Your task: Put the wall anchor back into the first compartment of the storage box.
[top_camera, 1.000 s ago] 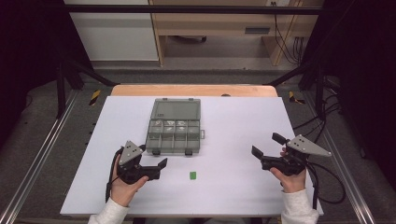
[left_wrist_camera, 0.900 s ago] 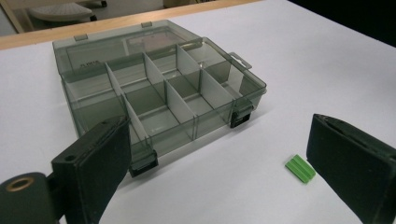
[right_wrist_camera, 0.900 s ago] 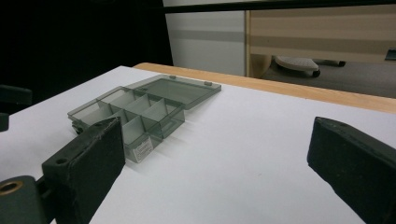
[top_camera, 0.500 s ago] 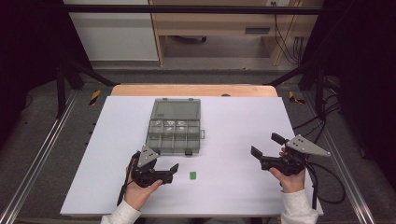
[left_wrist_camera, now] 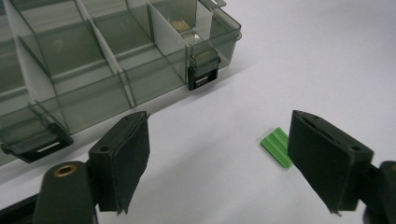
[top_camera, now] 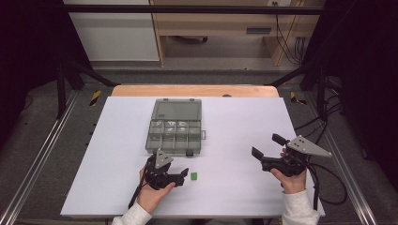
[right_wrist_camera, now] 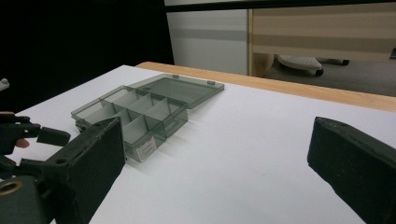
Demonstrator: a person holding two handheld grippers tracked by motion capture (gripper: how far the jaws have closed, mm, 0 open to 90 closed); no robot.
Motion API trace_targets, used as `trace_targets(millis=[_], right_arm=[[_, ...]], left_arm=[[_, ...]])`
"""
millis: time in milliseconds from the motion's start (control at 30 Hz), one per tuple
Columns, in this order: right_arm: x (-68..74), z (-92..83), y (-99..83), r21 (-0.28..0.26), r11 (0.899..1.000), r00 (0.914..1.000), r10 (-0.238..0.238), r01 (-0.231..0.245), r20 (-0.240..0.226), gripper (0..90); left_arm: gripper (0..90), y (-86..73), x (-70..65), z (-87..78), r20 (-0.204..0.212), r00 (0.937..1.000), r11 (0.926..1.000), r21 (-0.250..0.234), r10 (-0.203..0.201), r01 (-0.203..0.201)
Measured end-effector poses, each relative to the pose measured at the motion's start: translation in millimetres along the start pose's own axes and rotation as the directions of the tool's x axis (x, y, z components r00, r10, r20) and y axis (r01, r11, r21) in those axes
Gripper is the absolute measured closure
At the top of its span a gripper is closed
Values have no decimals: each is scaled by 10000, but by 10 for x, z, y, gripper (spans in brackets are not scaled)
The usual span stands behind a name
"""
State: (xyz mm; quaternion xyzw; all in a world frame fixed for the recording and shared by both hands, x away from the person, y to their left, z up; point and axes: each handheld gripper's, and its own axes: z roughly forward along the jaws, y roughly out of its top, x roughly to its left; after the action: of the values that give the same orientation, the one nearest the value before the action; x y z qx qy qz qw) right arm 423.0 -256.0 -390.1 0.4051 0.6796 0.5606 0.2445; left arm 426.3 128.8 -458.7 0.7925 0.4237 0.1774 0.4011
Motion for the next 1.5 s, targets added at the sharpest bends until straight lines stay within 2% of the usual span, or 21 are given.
trace_targets(millis=[567, 867, 1133, 1400, 1500], right_arm=[[7, 0, 8, -111, 9999, 10000, 57, -57, 3, 43], [8, 1, 9, -88, 10000, 10000, 7, -7, -10, 43], [16, 0, 12, -65, 10000, 10000, 42, -42, -18, 43], [15, -2, 14, -72, 10000, 10000, 52, -52, -28, 43], [13, -1, 14, -73, 10000, 10000, 38, -38, -45, 43]], left_arm=[[414, -54, -208, 234, 5, 10000, 9977, 678, -13, 13], [510, -63, -268, 278, 66, 10000, 9961, 885, -47, 41], [577, -52, -317, 273, -147, 9998, 9938, 1105, 108, -91], [722, -37, -361, 263, 62, 9999, 9913, 1316, 87, -94], [756, -34, -379, 264, -97, 9996, 9896, 1413, 279, -263]])
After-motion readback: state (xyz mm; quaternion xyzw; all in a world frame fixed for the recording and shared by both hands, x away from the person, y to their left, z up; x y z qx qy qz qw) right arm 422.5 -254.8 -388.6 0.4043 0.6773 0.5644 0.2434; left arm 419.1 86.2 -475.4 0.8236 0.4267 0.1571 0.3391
